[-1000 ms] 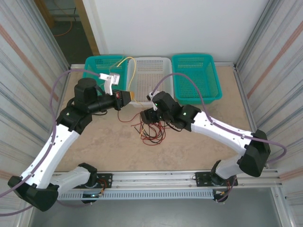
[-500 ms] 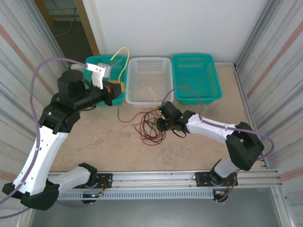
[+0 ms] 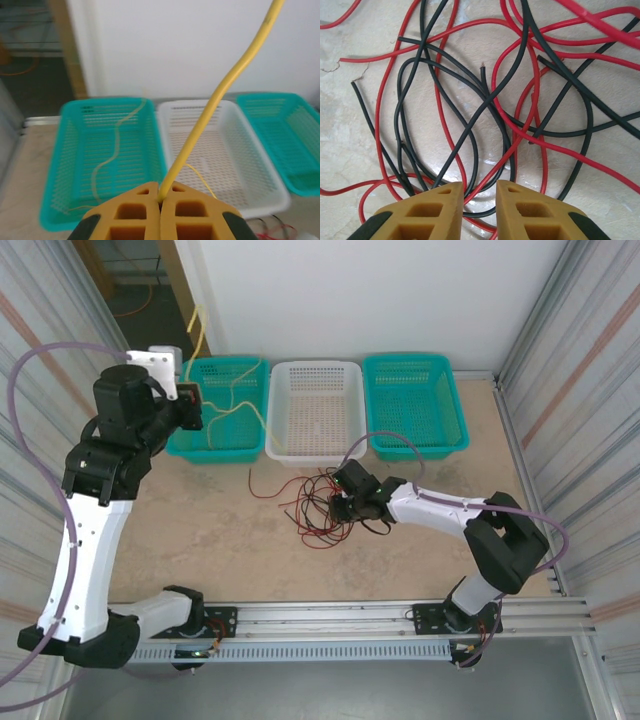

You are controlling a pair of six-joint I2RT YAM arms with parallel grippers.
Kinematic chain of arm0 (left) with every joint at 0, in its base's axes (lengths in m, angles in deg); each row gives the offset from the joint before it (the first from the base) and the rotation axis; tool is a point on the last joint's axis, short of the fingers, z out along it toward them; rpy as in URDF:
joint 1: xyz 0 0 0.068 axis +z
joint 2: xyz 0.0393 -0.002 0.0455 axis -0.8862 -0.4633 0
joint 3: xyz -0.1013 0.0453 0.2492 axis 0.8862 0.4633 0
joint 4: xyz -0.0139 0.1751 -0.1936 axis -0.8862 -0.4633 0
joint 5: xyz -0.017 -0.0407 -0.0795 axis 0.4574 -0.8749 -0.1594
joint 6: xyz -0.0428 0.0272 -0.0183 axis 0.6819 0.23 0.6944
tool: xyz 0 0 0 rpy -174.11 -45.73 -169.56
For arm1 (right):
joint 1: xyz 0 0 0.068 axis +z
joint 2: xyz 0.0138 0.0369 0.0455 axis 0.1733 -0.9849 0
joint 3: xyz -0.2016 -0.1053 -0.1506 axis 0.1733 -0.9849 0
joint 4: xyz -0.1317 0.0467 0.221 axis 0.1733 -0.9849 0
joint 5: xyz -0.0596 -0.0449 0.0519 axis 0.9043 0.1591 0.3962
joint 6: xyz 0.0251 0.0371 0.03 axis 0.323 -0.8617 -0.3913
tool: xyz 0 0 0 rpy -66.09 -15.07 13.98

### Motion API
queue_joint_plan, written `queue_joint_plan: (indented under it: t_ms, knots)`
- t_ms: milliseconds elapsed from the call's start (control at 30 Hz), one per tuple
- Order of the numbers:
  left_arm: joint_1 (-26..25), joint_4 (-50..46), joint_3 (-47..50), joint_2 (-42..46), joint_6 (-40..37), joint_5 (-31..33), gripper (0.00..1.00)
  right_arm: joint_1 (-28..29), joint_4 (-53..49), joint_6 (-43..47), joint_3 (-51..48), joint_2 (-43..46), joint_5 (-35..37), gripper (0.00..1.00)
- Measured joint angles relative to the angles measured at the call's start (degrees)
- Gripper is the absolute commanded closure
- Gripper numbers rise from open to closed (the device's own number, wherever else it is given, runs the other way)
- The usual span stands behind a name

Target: Untangle the cables

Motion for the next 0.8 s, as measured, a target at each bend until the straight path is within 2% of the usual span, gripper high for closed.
queue_joint_plan:
  t_ms: [200,400,600,800]
  knots:
    - [4.4,5.1,2.0,-3.2,0.0,5.9,1.0,2.2,-1.9,0.1,3.7,1.5,-0.4,0.63]
    - [9.7,7.8,-1.6,-16.8,0.1,6.4,1.0,3.2,-3.1,0.4,9.0,6.6,-0.3,0.53]
    - [11.6,5.6,-7.3,-29.3,0.3,5.6,1.0,3.2,-4.7,0.5,9.2,11.9,0.9,0.51]
    - [11.6,0.8,-18.8,-39.1,0.2,5.4,1.0,3.1,-6.2,0.5,9.2,13.8,1.2,0.51]
